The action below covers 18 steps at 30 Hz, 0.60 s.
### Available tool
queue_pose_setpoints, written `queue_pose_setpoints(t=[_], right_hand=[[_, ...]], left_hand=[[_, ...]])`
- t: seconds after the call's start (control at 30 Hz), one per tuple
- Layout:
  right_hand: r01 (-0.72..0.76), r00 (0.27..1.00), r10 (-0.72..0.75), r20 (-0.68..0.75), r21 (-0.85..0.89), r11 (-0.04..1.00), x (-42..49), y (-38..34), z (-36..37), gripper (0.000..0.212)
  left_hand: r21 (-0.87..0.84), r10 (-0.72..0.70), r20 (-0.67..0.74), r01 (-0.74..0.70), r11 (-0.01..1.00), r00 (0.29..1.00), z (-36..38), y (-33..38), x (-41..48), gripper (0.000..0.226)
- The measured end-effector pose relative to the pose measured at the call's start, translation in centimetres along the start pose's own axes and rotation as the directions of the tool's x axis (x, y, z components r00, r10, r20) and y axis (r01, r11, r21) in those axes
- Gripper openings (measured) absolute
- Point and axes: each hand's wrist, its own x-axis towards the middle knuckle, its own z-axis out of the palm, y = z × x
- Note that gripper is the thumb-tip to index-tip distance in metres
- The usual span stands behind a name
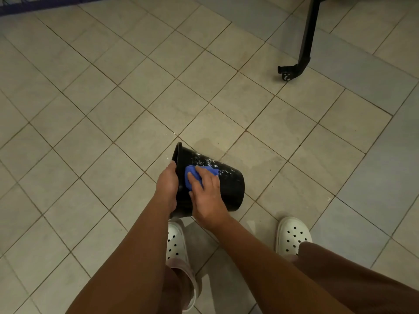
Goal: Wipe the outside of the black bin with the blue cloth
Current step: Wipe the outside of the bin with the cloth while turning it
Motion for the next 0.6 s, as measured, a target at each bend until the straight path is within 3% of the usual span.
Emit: queue_pose_setpoints(t=[0.07,0.17,0.23,0.33,0.4,0.5,0.6], right_hand=[[0.090,0.996,-0.088,0.022,-0.073,0.993,-0.2,0.8,0.0,0.050],[0.123,0.992,-0.119,0.038,-0.136,0.983,-0.3,2.0,-0.5,0.051],[0.048,0.999,-0.046,0.012,-0.141,0.989,-1.1,2.8,-0.2,0.052],[-0.198,0.980,0.195,-0.041,-0.087,0.976,-3.0,3.3,0.7,0.055],[-0.244,0.969,0.240,-0.053,-0.069,0.967,-3.7,2.9,1.3,0.060],[-0.116,0.992,0.111,-0.056,-0.087,0.989,-3.2,1.6,1.7,0.078],[0.038,0.999,-0.039,-0.012,-0.083,0.996,-2.0,1.2,1.2,0.076]], left_hand=[[0.058,-0.010,-0.033,0.012,0.998,0.999,-0.1,-0.1,0.2,0.053],[0.090,0.040,-0.036,-0.037,0.995,0.999,0.0,-0.2,0.1,0.035],[0.096,0.075,-0.030,-0.071,0.993,0.997,0.3,0.0,-0.1,0.028],[0.116,0.112,-0.023,-0.108,0.987,0.993,0.5,-0.1,-0.5,0.028],[0.142,0.145,-0.007,-0.143,0.979,0.989,0.5,-0.2,-0.4,0.028],[0.140,0.174,-0.008,-0.171,0.975,0.985,0.5,-0.5,-0.1,0.028],[0.125,0.202,-0.014,-0.198,0.972,0.979,0.5,-0.7,0.1,0.026]])
